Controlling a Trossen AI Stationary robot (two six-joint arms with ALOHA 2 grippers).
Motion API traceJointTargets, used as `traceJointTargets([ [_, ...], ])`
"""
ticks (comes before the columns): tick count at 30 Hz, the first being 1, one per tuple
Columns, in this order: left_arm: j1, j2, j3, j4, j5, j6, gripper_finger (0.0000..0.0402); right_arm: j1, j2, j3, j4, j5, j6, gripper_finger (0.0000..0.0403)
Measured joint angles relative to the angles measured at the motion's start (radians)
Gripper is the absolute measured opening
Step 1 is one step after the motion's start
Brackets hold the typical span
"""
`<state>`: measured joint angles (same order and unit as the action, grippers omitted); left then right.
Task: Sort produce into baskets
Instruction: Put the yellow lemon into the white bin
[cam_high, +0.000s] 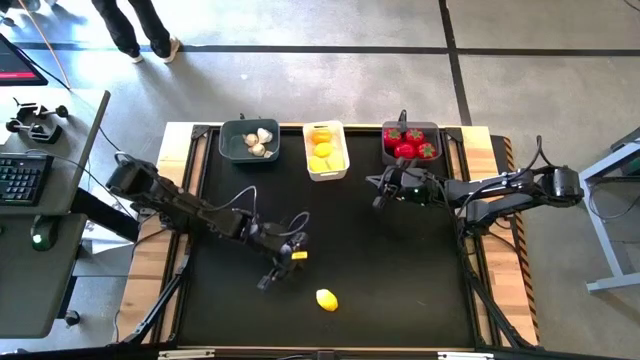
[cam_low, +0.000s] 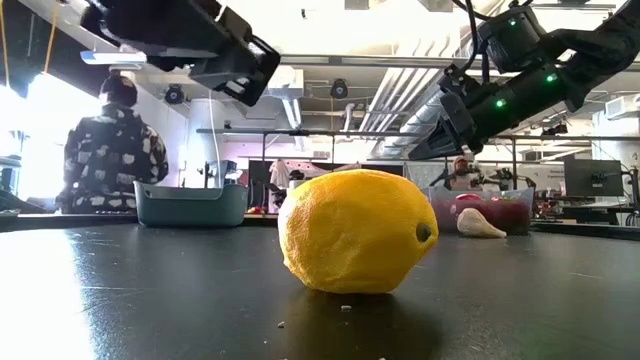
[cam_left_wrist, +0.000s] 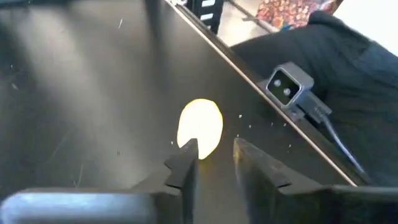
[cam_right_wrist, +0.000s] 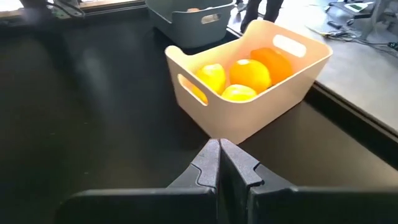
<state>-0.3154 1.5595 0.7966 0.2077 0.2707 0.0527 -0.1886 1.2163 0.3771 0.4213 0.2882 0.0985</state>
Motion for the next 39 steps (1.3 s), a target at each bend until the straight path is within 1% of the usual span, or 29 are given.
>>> traceJointTargets([
  [3, -0.024, 0.028, 0.001, 0.041, -0.035, -0.015, 0.0117, 0.000, 0.000, 0.000, -0.001, -0.013, 0.007, 0.0000],
  [6, -0.033, 0.080, 0.005, 0.099, -0.038, -0.056, 0.0143, 0.000, 0.000, 0.000, -0.012, -0.013, 0.010, 0.0000],
  [11, -0.035, 0.180, 0.068, 0.106, -0.048, -0.070, 0.0179, 0.000, 0.000, 0.000, -0.052, -0.016, 0.010, 0.0000],
  [14, -0.035, 0.234, 0.119, 0.105, -0.047, -0.077, 0.0201, 0.000, 0.000, 0.000, -0.051, -0.016, 0.012, 0.0000],
  [17, -0.035, 0.271, 0.166, 0.053, -0.047, -0.067, 0.0226, 0.000, 0.000, 0.000, -0.054, -0.016, 0.017, 0.0000],
  [20, -0.035, 0.291, 0.196, -0.006, -0.047, -0.036, 0.0247, 0.000, 0.000, 0.000, -0.052, -0.015, 0.010, 0.0000],
  [22, -0.035, 0.303, 0.209, -0.001, -0.047, -0.018, 0.0258, 0.000, 0.001, 0.000, -0.055, -0.008, 0.007, 0.0000],
  [27, -0.035, 0.310, 0.212, -0.005, -0.043, 0.002, 0.0270, 0.000, 0.001, 0.000, -0.057, -0.008, 0.006, 0.0000],
  [39, -0.039, 0.394, 0.244, 0.006, -0.016, 0.012, 0.0271, 0.000, 0.001, 0.000, -0.055, -0.008, -0.013, 0.0000],
])
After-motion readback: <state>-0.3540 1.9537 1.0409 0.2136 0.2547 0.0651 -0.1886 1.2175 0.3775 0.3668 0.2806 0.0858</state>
